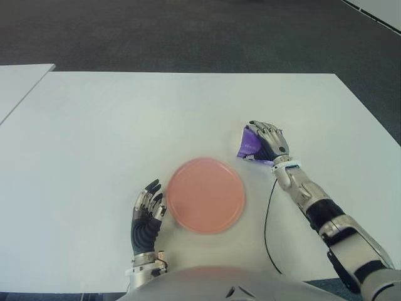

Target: Put the tissue paper into the plate.

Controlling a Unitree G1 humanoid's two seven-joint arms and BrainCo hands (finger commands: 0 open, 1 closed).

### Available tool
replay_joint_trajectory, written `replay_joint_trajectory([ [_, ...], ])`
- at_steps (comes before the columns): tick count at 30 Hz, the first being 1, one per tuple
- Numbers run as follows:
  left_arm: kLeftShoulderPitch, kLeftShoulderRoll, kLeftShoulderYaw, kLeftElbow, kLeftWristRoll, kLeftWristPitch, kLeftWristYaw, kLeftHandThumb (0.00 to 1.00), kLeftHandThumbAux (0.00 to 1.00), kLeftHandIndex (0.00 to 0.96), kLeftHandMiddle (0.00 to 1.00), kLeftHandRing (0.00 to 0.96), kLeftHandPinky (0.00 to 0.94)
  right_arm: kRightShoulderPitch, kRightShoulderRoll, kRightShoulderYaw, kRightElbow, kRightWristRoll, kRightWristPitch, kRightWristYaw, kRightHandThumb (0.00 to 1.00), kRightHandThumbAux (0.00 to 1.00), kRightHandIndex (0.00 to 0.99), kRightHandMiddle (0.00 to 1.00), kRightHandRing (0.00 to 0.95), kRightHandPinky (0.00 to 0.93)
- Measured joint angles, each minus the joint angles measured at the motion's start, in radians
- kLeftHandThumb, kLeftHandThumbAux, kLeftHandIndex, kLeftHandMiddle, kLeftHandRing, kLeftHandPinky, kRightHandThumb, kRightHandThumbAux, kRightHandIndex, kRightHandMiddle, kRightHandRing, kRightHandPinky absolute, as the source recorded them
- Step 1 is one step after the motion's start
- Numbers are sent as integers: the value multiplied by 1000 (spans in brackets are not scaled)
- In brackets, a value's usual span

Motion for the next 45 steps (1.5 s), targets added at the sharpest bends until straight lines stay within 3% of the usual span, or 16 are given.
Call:
replay_joint_trajectory([
  [5,-4,-1,15,4,15,3,0,270,674,154,148,162,190,91,-13,-45,-201,-9,25,59,703,719,440,814,769,760],
  [16,-22,-5,30,22,63,-2,12,216,621,147,142,155,179,181,-10,-102,-474,-49,32,143,704,717,440,854,818,837],
  [33,-22,-6,26,19,73,2,20,249,651,147,150,167,193,255,-1,-158,-670,-94,-60,155,706,716,439,889,871,878],
  [45,-22,-6,24,28,68,0,21,236,643,143,139,157,181,315,39,-167,-800,-68,-134,197,711,715,439,894,881,872],
])
